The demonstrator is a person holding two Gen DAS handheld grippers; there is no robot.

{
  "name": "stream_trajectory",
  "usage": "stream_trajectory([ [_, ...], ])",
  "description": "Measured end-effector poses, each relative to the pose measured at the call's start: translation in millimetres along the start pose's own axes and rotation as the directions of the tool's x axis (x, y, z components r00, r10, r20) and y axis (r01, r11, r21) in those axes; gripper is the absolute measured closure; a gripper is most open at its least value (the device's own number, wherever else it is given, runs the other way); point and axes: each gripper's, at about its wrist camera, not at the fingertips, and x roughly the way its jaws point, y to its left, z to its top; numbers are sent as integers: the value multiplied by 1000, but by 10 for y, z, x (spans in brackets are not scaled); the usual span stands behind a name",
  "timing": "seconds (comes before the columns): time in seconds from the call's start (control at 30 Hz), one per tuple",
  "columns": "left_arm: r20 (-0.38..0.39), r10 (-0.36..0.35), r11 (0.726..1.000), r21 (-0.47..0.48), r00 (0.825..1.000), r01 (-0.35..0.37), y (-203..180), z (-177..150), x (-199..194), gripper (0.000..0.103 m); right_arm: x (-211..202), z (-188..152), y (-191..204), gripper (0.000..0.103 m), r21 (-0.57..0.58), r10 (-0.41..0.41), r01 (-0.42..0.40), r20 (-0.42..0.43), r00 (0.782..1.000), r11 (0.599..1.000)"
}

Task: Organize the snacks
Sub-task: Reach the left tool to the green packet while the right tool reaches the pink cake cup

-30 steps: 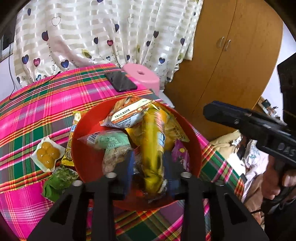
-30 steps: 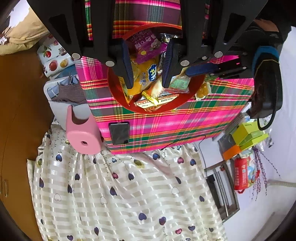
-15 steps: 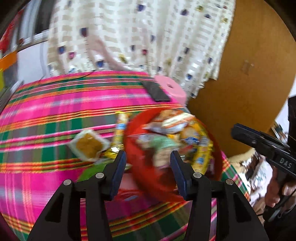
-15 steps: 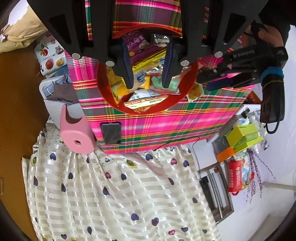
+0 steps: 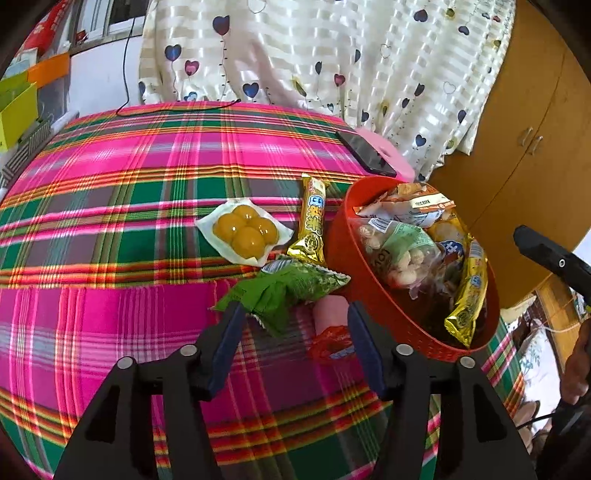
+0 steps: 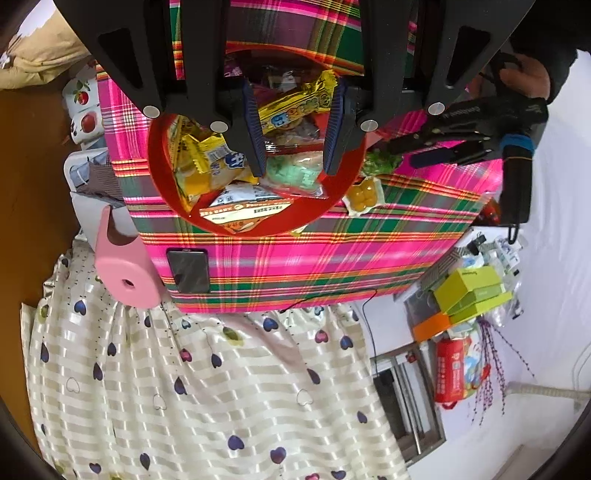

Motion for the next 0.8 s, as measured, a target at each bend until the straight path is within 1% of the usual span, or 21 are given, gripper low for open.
stream_trajectory([
  [0.1,20,9,999,37,1000,-9,19,78,43,41,29,7,24,74,-4,0,0,-7,1000,1000],
  [0.2,-15,17,997,80,1000,-16,32,138,185,39,52,5,36,74,-6,1,-1,-12,1000,1000],
  [0.27,-47,6,995,104,999,-1,39,147,287,39,72,4,54,74,-10,2,-2,-16,1000,1000],
  [0.33,-53,14,995,99,998,-9,58,154,343,39,98,3,72,74,-11,5,-5,-22,1000,1000],
  [0.43,-59,-18,998,65,998,22,116,167,376,39,127,3,105,74,-15,10,-11,-30,1000,1000],
  [0.47,-58,-13,998,60,998,16,123,164,375,42,137,4,120,74,-17,13,-13,-32,999,1000],
  [0.5,-53,-5,998,55,999,8,131,154,366,48,148,2,140,74,-20,17,-17,-34,999,1000],
  [0.53,-50,4,999,53,999,-1,137,145,357,57,158,0,163,74,-24,21,-22,-37,999,999],
  [0.6,-47,13,999,38,999,-11,168,114,328,58,175,-9,222,74,-33,34,-35,-43,998,999],
  [0.8,-3,34,999,-5,999,-34,272,31,129,67,265,-126,512,73,-84,91,-98,-89,992,992],
])
